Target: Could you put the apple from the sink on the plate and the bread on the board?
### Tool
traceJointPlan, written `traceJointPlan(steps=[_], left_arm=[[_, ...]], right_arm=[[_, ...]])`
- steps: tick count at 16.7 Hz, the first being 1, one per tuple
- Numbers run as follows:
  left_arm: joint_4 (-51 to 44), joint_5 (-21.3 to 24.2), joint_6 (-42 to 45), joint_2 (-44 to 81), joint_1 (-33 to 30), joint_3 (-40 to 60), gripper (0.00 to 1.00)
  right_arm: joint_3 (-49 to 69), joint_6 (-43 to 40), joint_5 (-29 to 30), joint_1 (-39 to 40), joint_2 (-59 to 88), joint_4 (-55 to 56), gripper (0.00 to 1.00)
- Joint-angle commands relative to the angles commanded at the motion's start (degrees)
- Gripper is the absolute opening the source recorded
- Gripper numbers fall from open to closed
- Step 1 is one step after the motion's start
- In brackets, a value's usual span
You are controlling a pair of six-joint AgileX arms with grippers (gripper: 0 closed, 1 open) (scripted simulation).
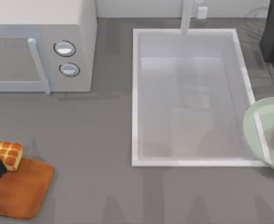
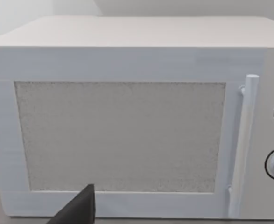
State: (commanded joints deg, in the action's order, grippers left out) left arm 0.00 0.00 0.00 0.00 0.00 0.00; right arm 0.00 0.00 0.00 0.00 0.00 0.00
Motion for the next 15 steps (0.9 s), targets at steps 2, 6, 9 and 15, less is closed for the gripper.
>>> traceJointPlan(steps=[2,6,9,15], left_arm=[[0.0,0.0,0.0,0.0,0.0,0.0,1.0],[-0.51,-0.03,0.06,0.63,0.0,0.57,1.0],[-4.64,-0.15,0.55,6.11,-0.15,5.38,1.0],[-21.07,-0.12,2.15,32.87,-1.13,23.75,1.0]], right_arm=[[0.0,0.0,0.0,0.0,0.0,0.0,1.0],[0.0,0.0,0.0,0.0,0.0,0.0,1.0],[0.0,0.0,0.0,0.0,0.0,0.0,1.0],[0.0,0.0,0.0,0.0,0.0,0.0,1.0]])
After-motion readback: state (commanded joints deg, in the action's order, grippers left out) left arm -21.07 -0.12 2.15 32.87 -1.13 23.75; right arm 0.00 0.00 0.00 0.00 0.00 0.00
